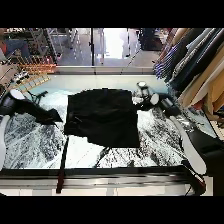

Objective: Fold the clothes and pants, and hang the long-sleeved shirts on hangers.

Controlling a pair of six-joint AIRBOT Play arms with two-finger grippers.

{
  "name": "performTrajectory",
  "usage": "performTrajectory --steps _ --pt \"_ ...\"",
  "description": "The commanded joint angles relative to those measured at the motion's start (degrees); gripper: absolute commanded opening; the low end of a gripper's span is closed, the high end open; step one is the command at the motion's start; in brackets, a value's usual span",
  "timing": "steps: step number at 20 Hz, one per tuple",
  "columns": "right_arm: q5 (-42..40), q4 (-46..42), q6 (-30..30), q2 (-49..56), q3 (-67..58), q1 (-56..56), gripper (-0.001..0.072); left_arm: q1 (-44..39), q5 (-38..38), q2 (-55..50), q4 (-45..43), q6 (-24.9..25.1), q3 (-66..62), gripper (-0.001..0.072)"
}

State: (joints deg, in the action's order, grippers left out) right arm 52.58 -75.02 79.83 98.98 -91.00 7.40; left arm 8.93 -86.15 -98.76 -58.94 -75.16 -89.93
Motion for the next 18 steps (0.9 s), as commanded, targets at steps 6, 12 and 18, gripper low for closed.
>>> performTrajectory --steps 6,12,18 --pt "23.21 14.10 -6.12 -5.09 9.29 -16.35 0.0516 -4.50 4.98 0.04 6.71 1.05 15.39 0.0494" --pt "22.86 31.52 -21.16 -15.47 36.17 -18.78 0.0642 -4.57 12.70 0.04 6.75 -3.26 16.04 0.0494" --pt "20.39 35.87 -28.57 -14.97 42.49 -14.88 0.0619 -4.57 16.59 -0.02 6.54 -5.70 16.46 0.0494"
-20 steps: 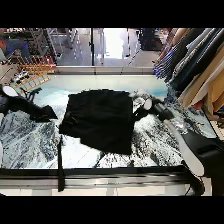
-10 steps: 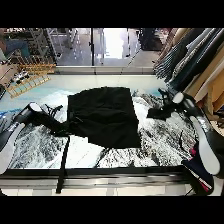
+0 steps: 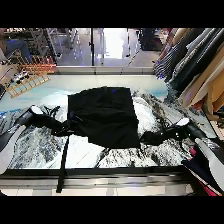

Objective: Fold the clothes and pants, and hang the long-sleeved shirts on hangers.

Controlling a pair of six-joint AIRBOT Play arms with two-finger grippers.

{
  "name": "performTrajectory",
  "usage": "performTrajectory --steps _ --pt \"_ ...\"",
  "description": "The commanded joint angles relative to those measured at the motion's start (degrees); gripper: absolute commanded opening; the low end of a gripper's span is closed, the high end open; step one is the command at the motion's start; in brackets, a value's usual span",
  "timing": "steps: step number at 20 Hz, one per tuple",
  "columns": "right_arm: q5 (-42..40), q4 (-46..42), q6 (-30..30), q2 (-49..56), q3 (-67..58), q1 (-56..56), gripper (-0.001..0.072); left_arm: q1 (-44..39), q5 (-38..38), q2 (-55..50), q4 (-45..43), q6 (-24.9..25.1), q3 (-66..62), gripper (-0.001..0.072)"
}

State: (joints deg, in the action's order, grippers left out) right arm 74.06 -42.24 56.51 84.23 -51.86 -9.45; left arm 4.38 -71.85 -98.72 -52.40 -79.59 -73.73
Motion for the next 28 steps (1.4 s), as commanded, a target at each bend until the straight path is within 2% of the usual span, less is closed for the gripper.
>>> performTrajectory --steps 1,2,3,4,5,6,8,9,14,15,17,18,23,27,28 --pt "-2.23 3.17 -6.58 -0.22 3.39 3.69 0.0570 -0.13 2.47 -0.09 -0.02 -1.31 0.48 0.0494" --pt "-3.58 3.21 -6.95 -0.24 3.41 5.20 0.0557 -0.26 3.04 -0.09 -0.04 -2.12 0.94 0.0494" --pt "-4.66 3.17 -6.99 -0.24 3.41 6.60 0.0497 -0.26 4.07 -0.09 -0.04 -2.97 1.66 0.0494" --pt "-4.98 3.17 -7.23 -0.24 3.39 7.50 0.0255 -0.26 5.57 -0.09 -0.02 -3.89 2.56 0.0494" --pt "-4.74 3.19 -7.23 -0.26 3.39 8.09 0.0092 -0.26 7.19 -0.09 -0.02 -4.76 3.28 0.0488" --pt "-3.96 3.41 -7.23 -0.39 3.26 8.22 0.0037 -0.24 8.46 -0.11 -0.04 -5.64 3.56 0.0425" --pt "-1.42 3.67 -7.56 -1.33 2.12 8.24 0.0016 0.02 10.49 -0.09 0.44 -6.62 3.54 0.0094" --pt "-1.11 3.63 -7.56 -2.34 1.14 8.13 0.0015 0.15 11.21 -0.07 0.50 -6.60 3.52 0.0009" --pt "-1.22 2.86 -6.49 -8.70 -8.35 6.67 0.0014 2.08 8.22 1.77 0.44 -6.38 1.86 0.0011" --pt "-1.20 2.75 -5.84 -9.20 -10.03 6.58 0.0014 2.67 6.91 2.89 0.39 -6.40 1.88 0.0074" --pt "-1.64 2.86 -4.74 -9.18 -11.37 7.02 0.0014 4.24 2.86 4.15 0.35 -8.50 1.92 0.0569" --pt "-1.84 2.73 -4.74 -9.16 -11.34 7.43 0.0014 5.11 1.75 4.31 0.37 -9.97 1.95 0.0623" --pt "-2.23 2.84 -4.76 -9.16 -11.37 8.55 0.0015 6.69 2.91 4.31 1.16 -11.98 4.96 0.0623" --pt "-3.74 2.78 -4.76 -9.16 -11.34 8.55 0.0015 5.46 12.22 4.28 13.75 -12.24 10.71 0.0610" --pt "-3.65 2.78 -4.83 -9.16 -11.34 8.55 0.0015 5.09 14.62 4.26 16.00 -13.05 11.32 0.0561"
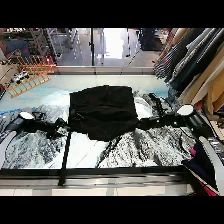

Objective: Fold the clothes and pants, and hang the long-sleeved shirts on hangers.

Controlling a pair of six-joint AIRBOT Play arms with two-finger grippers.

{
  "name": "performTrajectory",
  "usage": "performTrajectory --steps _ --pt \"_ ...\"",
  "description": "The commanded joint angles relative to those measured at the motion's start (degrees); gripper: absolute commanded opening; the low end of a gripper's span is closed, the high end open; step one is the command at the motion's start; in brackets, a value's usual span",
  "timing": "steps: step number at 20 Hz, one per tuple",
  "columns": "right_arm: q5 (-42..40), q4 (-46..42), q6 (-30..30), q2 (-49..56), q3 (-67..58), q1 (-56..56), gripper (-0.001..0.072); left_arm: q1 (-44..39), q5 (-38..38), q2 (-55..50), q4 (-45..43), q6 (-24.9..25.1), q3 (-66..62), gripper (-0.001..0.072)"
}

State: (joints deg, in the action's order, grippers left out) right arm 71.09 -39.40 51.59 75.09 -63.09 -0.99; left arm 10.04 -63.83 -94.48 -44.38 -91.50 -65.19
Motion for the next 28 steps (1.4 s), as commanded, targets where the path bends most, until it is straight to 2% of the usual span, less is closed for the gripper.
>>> performTrajectory --steps 1,4,7,8,9,10,11,12,13,14,15,16,20,22,26,28 --pt "-0.66 -0.07 -0.11 -0.02 -0.13 0.09 0.0016 -1.20 8.33 -0.02 8.76 -2.16 2.89 0.0549" --pt "-0.96 -0.09 -0.26 -0.04 -0.13 0.09 0.0016 -3.91 10.58 -0.37 6.91 -6.36 2.93 0.0549" --pt "-0.55 -0.04 -0.24 -0.04 -0.13 0.09 0.0016 -6.19 12.22 -0.90 -0.90 -14.71 2.95 0.0531" --pt "-0.07 -0.04 -0.22 -0.04 -0.13 0.09 0.0016 -6.54 12.92 -0.90 -1.55 -15.72 2.95 0.0400" --pt "0.37 -0.04 -0.24 -0.09 -0.13 0.09 0.0016 -6.60 13.73 -0.85 -1.22 -15.65 2.93 0.0170" --pt "1.20 -0.04 -0.28 -0.17 -0.13 0.07 0.0016 -6.60 14.01 -0.74 -1.01 -15.45 2.91 0.0017" --pt "2.14 -0.44 -0.31 -0.42 -0.13 -0.26 0.0015 -6.51 13.68 -0.50 -0.81 -14.43 2.89 0.0010" --pt "3.10 -1.57 -0.44 -1.05 -0.13 -0.98 0.0015 -5.88 13.05 0.04 -0.17 -10.88 2.89 0.0008" --pt "3.28 -3.52 -0.20 -2.27 -0.13 -2.12 0.0014 -4.98 12.11 0.94 1.29 -6.01 2.86 0.0008" --pt "3.26 -5.42 -0.04 -4.20 -0.13 -4.04 0.0014 -3.58 9.77 2.21 4.11 0.92 2.62 0.0008" --pt "3.02 -6.10 0.00 -6.49 -0.15 -6.32 0.0013 -1.68 5.22 3.82 6.73 7.15 1.51 0.0008" --pt "3.56 -5.99 0.00 -9.25 -0.83 -9.01 0.0013 0.17 0.26 5.79 8.66 10.86 -0.50 0.0008" --pt "13.03 -4.76 -0.68 -20.50 -10.54 -12.22 0.0011 1.92 -19.08 15.76 12.13 13.84 -14.75 0.0008" --pt "14.01 -5.42 -0.63 -26.99 -18.05 -12.24 0.0011 1.38 -26.95 22.60 17.59 15.37 -23.26 0.0008" --pt "6.56 -17.07 0.44 -37.05 -36.30 -12.22 0.0011 6.01 -28.72 34.95 32.63 15.54 -39.76 0.0010" --pt "3.34 -17.86 0.42 -38.64 -45.31 -12.20 0.0011 9.05 -26.80 39.41 41.38 16.74 -46.45 0.0010"
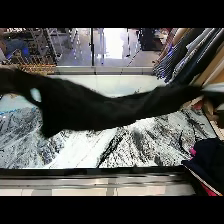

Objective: Fold the clothes and pants, and hang the long-sleeved shirts on hangers.

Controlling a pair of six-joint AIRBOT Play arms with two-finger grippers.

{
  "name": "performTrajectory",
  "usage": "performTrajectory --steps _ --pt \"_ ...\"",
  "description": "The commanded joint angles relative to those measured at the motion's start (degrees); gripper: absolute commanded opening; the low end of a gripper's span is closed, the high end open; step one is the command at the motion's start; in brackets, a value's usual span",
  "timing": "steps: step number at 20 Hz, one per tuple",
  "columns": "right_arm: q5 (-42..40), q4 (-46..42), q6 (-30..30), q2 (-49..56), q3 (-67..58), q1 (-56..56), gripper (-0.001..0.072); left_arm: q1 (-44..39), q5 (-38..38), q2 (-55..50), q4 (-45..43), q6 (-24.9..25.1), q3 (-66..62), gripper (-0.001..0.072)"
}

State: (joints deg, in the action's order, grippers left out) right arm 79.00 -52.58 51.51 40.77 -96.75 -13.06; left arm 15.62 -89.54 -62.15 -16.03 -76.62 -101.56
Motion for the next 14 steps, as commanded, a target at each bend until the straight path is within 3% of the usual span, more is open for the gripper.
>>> performTrajectory --steps 1,3,7,10,14 --pt "-6.10 -4.63 0.48 -4.33 -15.87 -0.13 0.0011 3.96 1.31 9.01 14.25 3.10 -12.13 0.0010" --pt "-10.01 -4.87 0.48 -3.48 -20.20 -0.13 0.0011 3.96 6.45 11.78 10.49 5.29 -13.35 0.0009" --pt "-7.30 0.24 3.74 5.18 -17.75 -0.11 0.0011 3.19 7.17 8.04 -4.59 -0.52 -6.67 0.0010" --pt "-0.37 12.81 5.51 18.14 -11.34 0.61 0.0012 0.00 7.34 0.13 -8.72 -0.50 6.99 0.0009" --pt "-3.26 10.54 6.14 36.06 -0.57 7.50 0.0012 -3.21 17.25 -16.79 -10.56 -0.50 19.96 0.0011"
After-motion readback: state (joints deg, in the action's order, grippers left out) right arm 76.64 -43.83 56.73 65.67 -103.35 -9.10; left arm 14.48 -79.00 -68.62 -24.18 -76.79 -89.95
